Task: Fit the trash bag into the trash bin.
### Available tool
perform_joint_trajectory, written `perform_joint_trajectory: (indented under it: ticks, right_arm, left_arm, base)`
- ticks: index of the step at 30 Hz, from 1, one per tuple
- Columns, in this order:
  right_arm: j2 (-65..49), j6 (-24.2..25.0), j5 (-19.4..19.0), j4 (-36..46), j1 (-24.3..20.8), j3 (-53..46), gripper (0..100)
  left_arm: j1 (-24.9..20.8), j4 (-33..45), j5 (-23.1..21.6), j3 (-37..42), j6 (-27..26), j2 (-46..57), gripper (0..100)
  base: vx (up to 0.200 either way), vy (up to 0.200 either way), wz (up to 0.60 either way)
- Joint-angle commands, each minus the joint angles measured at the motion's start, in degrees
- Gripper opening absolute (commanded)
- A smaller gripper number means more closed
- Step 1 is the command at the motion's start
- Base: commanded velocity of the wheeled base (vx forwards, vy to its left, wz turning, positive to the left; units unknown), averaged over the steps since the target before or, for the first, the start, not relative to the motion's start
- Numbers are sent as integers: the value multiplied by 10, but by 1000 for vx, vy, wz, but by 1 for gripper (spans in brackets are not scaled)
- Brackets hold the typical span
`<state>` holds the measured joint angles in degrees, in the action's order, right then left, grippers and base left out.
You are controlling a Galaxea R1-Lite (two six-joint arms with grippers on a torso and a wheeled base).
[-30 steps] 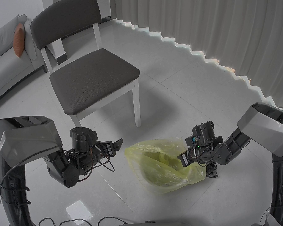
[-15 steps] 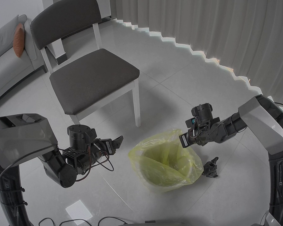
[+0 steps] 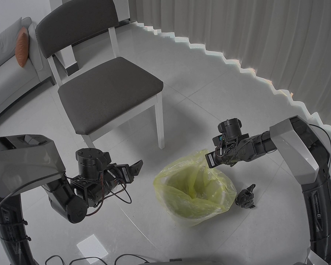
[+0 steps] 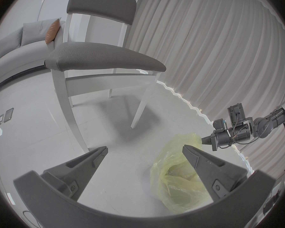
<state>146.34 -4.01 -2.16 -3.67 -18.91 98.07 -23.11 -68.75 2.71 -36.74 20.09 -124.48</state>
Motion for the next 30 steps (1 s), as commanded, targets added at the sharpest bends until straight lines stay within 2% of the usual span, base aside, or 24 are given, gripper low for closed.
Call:
perform_joint_trajectory:
  ticks: [1, 2, 3, 11, 14, 16, 18, 19, 21, 25, 30]
  right_arm:
    - [-45, 3, -7, 2, -9, -24, 0]
    - [-48, 3, -7, 2, -10, -25, 0]
    - [-62, 0, -8, 8, -12, -31, 100]
    - [-73, 6, 1, 40, -10, -39, 100]
    - [-169, -3, -5, 29, -18, -177, 100]
    - [-194, -6, -5, 22, -27, -220, 100]
    - [-226, -22, -7, -10, -43, -310, 100]
    - [-226, -22, -7, -10, -43, -310, 100]
    - [-222, -38, -7, -85, -55, -373, 100]
    - [-195, -31, -6, -139, -89, -409, 100]
    - [-156, -31, -7, -148, -129, -409, 100]
  left_arm:
    - [3, -2, 0, 3, 0, 1, 100]
    - [3, -2, 0, 3, 0, 1, 100]
    - [3, -3, 0, 3, 0, 1, 100]
    - [0, -21, 0, 13, 1, -3, 100]
    - [4, -46, -2, 31, 1, -3, 100]
    - [6, -52, -3, 35, 1, -3, 100]
    - [8, -63, -5, 42, 2, -6, 100]
    - [8, -63, -5, 42, 2, -6, 100]
    - [7, -74, -5, 50, 2, -7, 100]
    - [3, -89, -2, 62, 2, -7, 100]
    - [1, -91, 0, 68, 2, -7, 100]
  base:
    - [0, 0, 0]
    - [0, 0, 0]
    - [0, 0, 0]
    - [0, 0, 0]
    - [0, 0, 0]
    - [0, 0, 0]
    - [0, 0, 0]
    - [0, 0, 0]
    - [0, 0, 0]
    - [0, 0, 0]
    - [0, 0, 0]
